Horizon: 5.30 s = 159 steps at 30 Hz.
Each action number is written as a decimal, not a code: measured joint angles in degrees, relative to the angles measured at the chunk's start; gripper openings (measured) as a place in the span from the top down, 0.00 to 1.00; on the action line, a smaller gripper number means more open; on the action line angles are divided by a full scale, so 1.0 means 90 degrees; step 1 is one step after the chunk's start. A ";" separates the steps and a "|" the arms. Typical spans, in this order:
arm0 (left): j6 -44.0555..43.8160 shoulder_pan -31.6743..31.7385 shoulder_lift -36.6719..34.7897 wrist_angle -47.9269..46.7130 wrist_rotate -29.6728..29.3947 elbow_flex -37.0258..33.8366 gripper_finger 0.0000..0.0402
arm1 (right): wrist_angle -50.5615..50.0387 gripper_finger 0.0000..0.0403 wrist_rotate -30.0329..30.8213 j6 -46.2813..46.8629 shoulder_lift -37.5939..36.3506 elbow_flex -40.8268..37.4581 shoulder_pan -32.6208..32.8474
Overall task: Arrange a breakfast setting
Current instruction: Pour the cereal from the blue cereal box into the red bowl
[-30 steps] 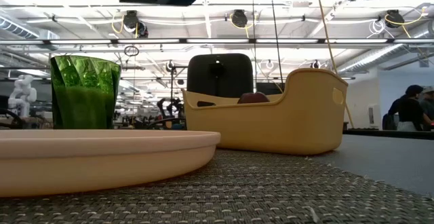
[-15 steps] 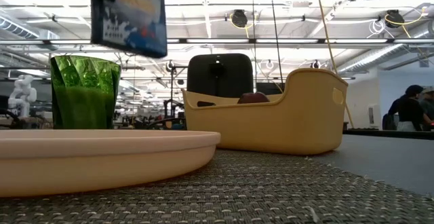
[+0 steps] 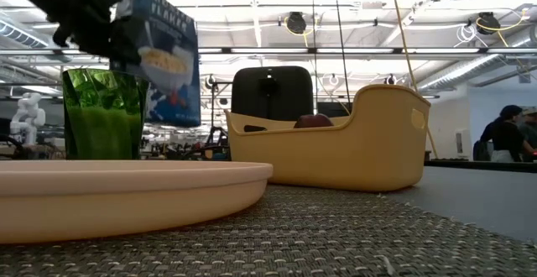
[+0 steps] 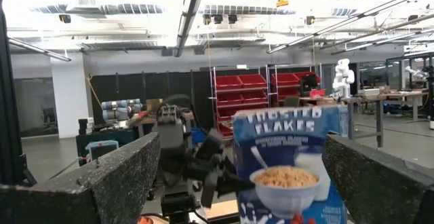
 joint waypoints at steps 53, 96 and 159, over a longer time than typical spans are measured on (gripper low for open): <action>-0.1006 -0.0003 -0.0002 0.1332 0.0578 -0.2110 0.43 | -0.0282 0.02 -0.0002 0.0000 0.0002 0.0000 -0.0002; -0.0098 -0.0003 0.0000 0.1272 0.0495 -0.1366 0.02 | -0.0281 0.02 -0.0002 0.0000 0.0002 0.0000 -0.0002; 0.1731 -0.0002 -0.0010 0.1933 0.0497 0.0600 0.02 | -0.0282 0.02 -0.0002 -0.0117 0.0002 0.0000 0.0000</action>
